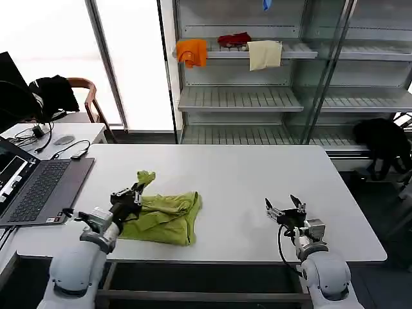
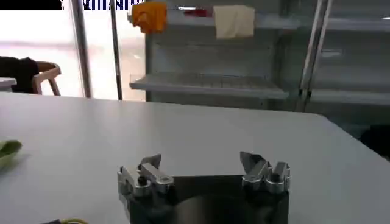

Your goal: Fold and organize the clothes.

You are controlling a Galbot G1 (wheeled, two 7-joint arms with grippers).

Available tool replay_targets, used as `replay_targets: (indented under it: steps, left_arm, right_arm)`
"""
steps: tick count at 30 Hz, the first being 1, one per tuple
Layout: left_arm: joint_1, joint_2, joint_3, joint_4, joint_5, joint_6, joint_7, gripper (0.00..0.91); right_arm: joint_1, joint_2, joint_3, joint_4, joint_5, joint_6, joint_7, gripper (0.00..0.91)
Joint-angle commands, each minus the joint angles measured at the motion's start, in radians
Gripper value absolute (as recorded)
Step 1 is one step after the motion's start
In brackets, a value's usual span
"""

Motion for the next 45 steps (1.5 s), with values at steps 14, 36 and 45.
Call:
replay_targets:
  steps: [14,36,45]
  left_arm:
    - [-0.010,-0.108,0.183,0.152,0.106,0.007,-0.060,0.020]
    - [0.013,-0.190,0.242,0.141,0.118,0.005,-0.102,0.907]
    - [0.015,-0.134,0.130,0.030,-0.086,0.004,-0.131,0.907]
  right_arm:
    - [-0.002,0.025,-0.006,-0.005,-0.023,0.043,-0.014,0.907]
    - [-0.009,0.034,-0.043,0.048,-0.033,0.042,-0.013,0.907]
    - [-0.017,0.033,-0.037,0.053,-0.033,0.040,-0.011,0.907]
